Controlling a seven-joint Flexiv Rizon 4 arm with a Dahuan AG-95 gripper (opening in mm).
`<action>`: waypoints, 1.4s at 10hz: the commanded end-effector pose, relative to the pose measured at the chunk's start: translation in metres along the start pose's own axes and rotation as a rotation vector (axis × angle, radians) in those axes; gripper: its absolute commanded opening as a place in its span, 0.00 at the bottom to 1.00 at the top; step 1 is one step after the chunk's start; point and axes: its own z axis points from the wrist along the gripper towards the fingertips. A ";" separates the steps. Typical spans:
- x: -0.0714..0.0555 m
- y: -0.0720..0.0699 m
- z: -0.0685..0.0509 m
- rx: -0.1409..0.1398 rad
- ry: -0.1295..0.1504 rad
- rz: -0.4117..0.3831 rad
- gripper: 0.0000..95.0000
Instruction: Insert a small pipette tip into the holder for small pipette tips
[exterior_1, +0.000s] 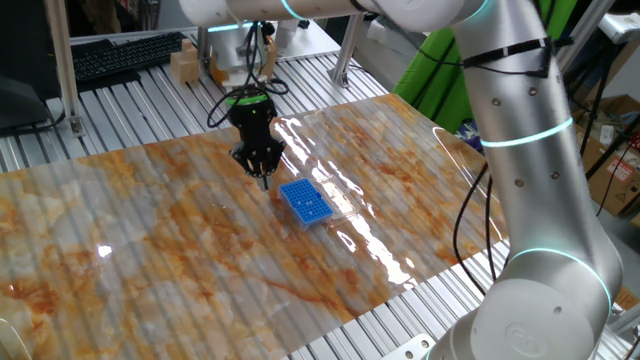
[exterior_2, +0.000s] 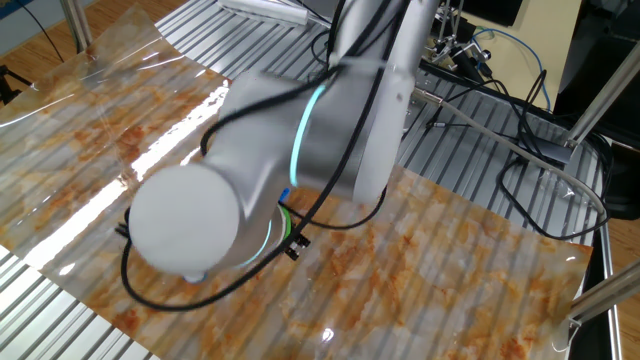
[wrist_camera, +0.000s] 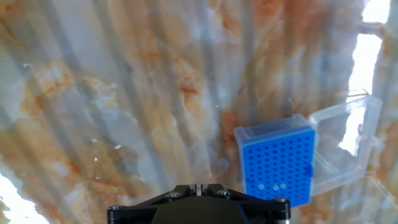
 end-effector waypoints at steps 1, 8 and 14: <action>0.002 -0.007 -0.006 -0.008 -0.037 0.023 0.00; 0.008 -0.035 -0.022 -0.019 -0.132 0.038 0.00; 0.001 -0.055 -0.034 0.005 -0.227 0.043 0.00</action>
